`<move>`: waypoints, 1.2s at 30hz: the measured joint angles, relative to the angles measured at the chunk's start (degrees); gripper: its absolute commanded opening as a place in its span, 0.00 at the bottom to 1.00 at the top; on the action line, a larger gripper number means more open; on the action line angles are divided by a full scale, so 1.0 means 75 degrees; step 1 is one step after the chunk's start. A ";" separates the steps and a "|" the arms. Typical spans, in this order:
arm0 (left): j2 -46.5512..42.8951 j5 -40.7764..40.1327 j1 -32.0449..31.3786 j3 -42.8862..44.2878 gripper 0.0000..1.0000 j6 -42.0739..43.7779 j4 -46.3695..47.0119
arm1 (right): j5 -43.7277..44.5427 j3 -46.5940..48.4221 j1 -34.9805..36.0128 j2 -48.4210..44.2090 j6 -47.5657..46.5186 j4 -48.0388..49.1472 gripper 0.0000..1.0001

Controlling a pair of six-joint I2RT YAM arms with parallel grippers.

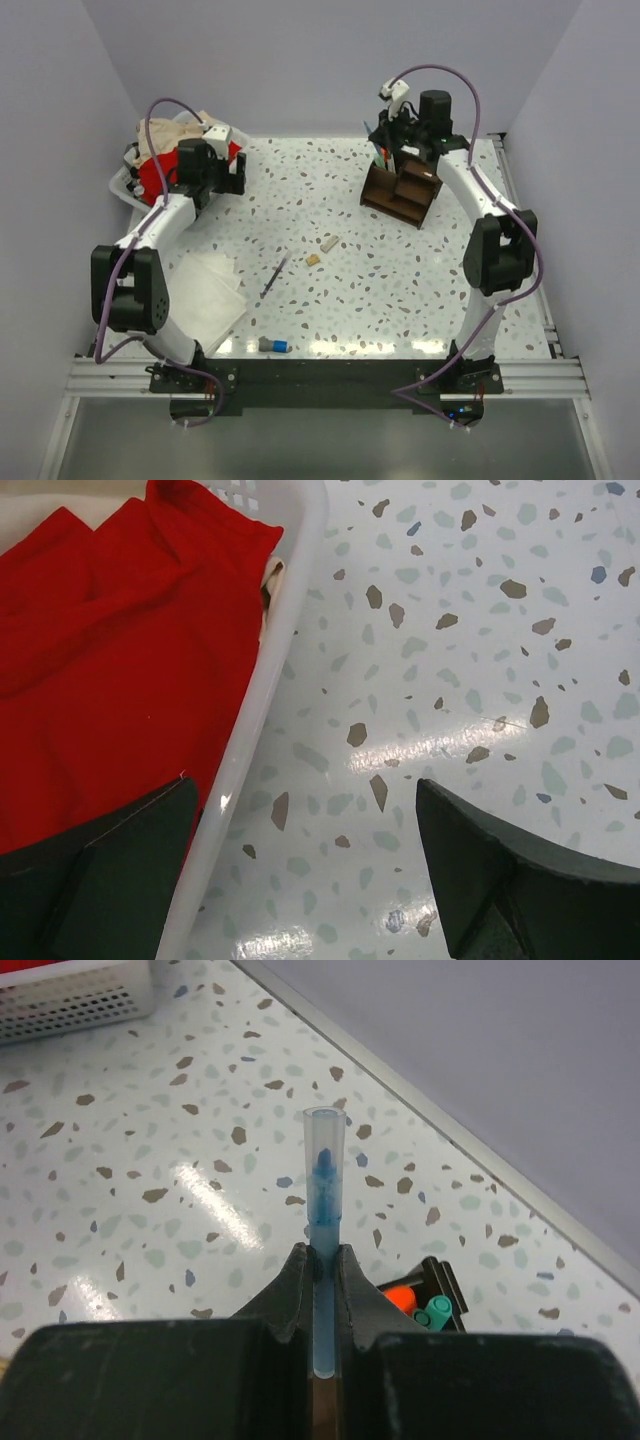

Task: Sort the stationery into containers
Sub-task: Place the pen in the storage box.

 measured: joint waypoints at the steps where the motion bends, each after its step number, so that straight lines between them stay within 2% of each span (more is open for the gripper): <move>1: 0.0076 -0.0044 -0.0017 0.0064 0.96 0.0058 -0.0038 | 0.0093 -0.0210 -0.0055 -0.0003 0.0268 0.0265 0.00; 6: 0.0271 -0.0172 -0.0254 0.0318 0.97 0.0440 -0.0102 | 0.0283 -0.0682 -0.0061 0.0000 0.1067 0.1209 0.00; 12: 0.0472 -0.0312 -0.0819 0.0475 0.98 0.0831 -0.0114 | 0.0318 -0.0860 -0.0146 0.0000 0.1396 0.2151 0.00; 18: 0.0892 -0.0399 -0.1221 0.0799 0.98 0.1029 -0.0117 | 0.0478 -0.1460 -0.0414 -0.0015 0.1338 0.2387 0.00; 25: 0.1239 -0.0458 -0.1314 0.1105 0.98 0.1061 -0.0122 | 0.0691 -0.2145 -0.0545 -0.0245 0.1116 0.2588 0.00; 27: 0.1262 -0.0458 -0.1314 0.1142 0.98 0.1075 -0.0119 | 0.0758 -0.2337 -0.0542 -0.0367 0.1052 0.2702 0.20; 30: 0.1262 -0.0458 -0.1317 0.1154 0.98 0.1110 -0.0119 | 0.0912 -0.2518 -0.0542 -0.0501 0.0982 0.2795 0.37; 36: 0.1262 -0.0472 -0.1320 0.1154 0.98 0.1166 -0.0119 | 0.1282 -0.2669 -0.0542 -0.0574 0.0906 0.2949 0.43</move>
